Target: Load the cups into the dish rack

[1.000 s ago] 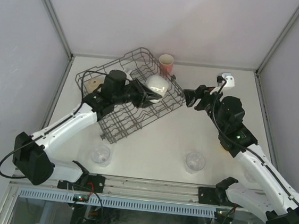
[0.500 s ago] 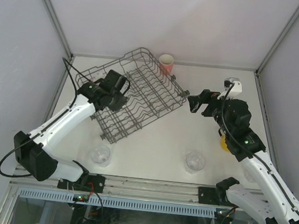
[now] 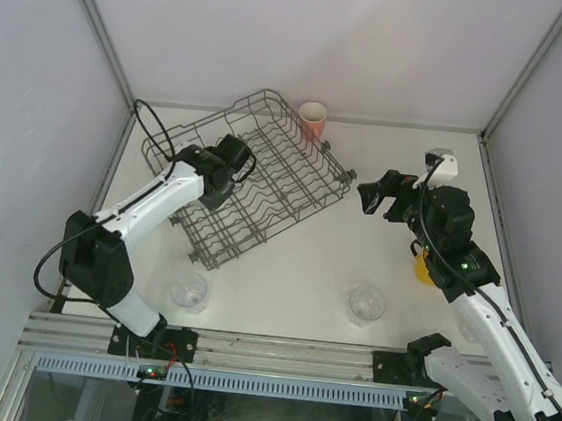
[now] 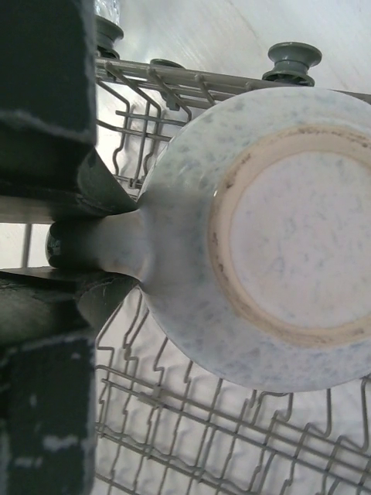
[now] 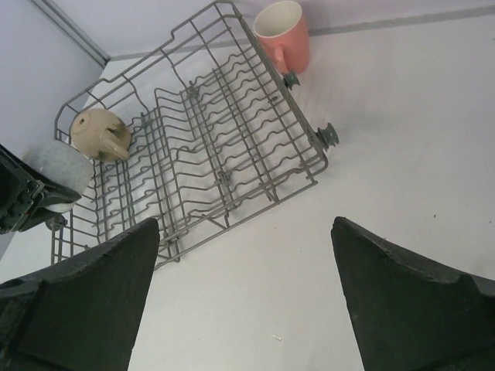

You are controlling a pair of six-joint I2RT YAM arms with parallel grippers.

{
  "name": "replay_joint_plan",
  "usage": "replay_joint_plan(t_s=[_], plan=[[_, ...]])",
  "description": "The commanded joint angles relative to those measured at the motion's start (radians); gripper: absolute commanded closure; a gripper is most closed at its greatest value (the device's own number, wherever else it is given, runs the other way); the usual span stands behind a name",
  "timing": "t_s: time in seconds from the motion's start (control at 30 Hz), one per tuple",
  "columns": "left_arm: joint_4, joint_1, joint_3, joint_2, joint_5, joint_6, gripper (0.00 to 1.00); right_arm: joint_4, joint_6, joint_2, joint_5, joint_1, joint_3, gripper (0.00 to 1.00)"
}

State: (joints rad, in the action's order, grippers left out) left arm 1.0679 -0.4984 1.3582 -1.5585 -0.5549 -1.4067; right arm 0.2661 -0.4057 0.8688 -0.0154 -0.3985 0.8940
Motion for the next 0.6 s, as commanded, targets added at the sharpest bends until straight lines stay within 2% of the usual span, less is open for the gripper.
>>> replay_joint_plan(t_s=[0.0,0.2,0.57], plan=[[-0.009,0.028,0.028,-0.025,-0.114,-0.125,1.0,-0.02,-0.02,-0.001,0.033,0.024,-0.017,0.08],[-0.023,0.07,0.018,-0.086,-0.123,-0.185,1.0,-0.004,-0.02,0.001,0.054,0.049,-0.03,0.08],[-0.058,0.106,0.046,-0.187,-0.143,-0.143,1.0,-0.01,-0.028,0.007,0.097,0.096,-0.043,0.09]])
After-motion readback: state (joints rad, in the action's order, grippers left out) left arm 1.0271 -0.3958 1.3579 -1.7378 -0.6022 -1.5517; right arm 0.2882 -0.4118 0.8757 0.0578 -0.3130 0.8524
